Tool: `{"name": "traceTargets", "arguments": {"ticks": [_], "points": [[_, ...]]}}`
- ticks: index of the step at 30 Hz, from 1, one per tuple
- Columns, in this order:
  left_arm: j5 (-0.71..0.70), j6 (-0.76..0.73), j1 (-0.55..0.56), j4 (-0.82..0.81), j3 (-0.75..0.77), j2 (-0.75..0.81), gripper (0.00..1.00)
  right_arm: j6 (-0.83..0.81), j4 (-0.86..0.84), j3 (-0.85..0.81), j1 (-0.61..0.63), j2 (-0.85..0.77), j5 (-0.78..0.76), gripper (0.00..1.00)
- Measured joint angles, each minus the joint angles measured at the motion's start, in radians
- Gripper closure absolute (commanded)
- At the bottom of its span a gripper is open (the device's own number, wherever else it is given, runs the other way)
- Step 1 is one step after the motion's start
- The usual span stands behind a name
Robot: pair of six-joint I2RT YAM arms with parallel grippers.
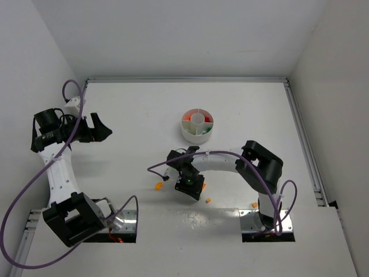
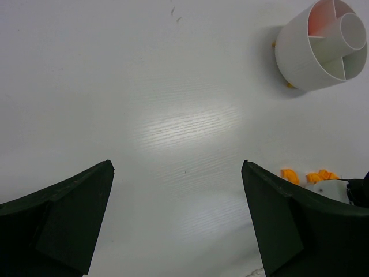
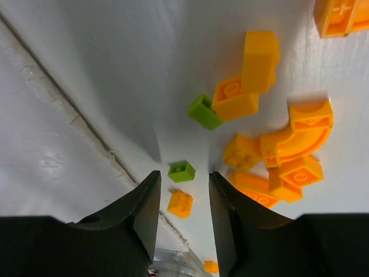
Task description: Sort the legos into containers by color
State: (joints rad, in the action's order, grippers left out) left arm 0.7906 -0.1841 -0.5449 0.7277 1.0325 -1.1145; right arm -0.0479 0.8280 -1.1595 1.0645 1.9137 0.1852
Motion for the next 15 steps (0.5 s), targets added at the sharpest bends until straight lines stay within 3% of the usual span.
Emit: {"name": "traceTargets", "arguments": {"ticks": [15], "points": [[-0.003, -0.015, 0.0, 0.005, 0.0, -0.018, 0.01, 0.01, -0.013, 0.006, 0.016, 0.024, -0.032, 0.65]]}}
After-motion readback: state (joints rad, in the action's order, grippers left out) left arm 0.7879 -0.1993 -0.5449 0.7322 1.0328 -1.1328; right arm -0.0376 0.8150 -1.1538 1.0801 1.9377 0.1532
